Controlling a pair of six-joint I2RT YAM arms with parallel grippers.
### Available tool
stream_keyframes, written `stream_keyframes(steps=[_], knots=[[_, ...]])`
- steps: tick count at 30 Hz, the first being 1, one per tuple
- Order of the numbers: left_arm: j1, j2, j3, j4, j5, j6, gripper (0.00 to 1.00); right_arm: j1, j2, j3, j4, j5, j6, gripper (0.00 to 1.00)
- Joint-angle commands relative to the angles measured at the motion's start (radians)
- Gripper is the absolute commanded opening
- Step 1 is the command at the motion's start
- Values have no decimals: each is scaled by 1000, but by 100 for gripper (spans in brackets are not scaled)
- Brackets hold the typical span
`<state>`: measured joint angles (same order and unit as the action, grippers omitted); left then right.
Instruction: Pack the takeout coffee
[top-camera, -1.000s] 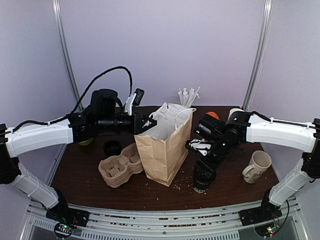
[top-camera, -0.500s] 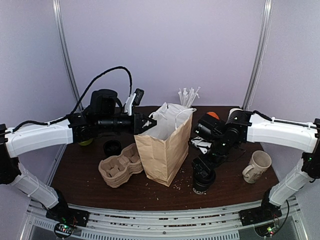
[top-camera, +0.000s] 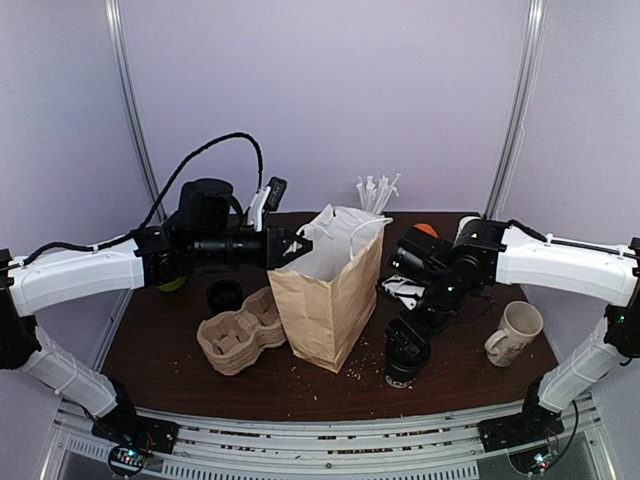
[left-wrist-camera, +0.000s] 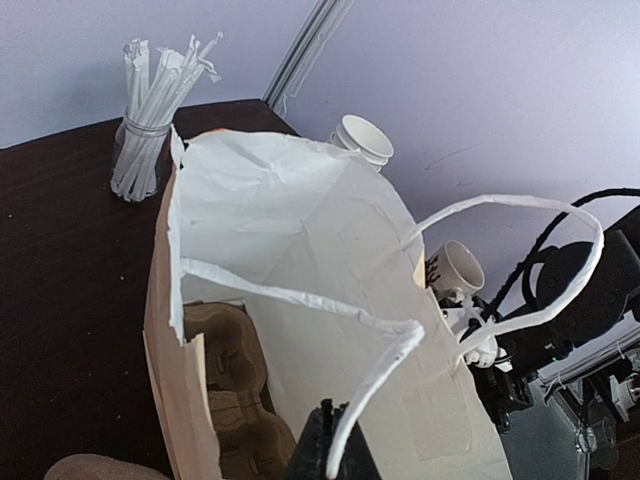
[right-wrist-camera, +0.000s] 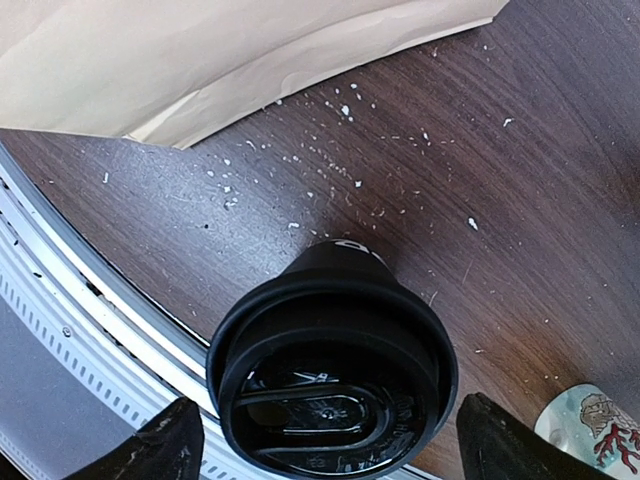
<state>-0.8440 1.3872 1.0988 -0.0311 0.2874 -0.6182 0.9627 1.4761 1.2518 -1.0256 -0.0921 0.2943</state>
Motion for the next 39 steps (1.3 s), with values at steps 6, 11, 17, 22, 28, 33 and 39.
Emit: stream_keyframes(steps=[6,11,17,22,28,33,39], knots=[[5,-11,-10,2,3,7,0,11,16,-30,-3,-24,-23,86],[3,-10,-8,-1,-1,9,0,12,18,-45,7,-30,-23,85],[4,-8,-5,-1,1,8,0,12,14,-61,23,-30,-17,81],[4,-9,-5,-4,0,6,0,13,4,-68,25,-32,-11,77],[3,-10,3,-11,-5,10,0,13,-31,-38,-11,-1,1,75],[4,-7,15,-20,-10,14,0,13,-75,-16,-54,26,15,74],[4,-1,24,-26,-19,16,0,14,-127,18,-99,60,34,74]])
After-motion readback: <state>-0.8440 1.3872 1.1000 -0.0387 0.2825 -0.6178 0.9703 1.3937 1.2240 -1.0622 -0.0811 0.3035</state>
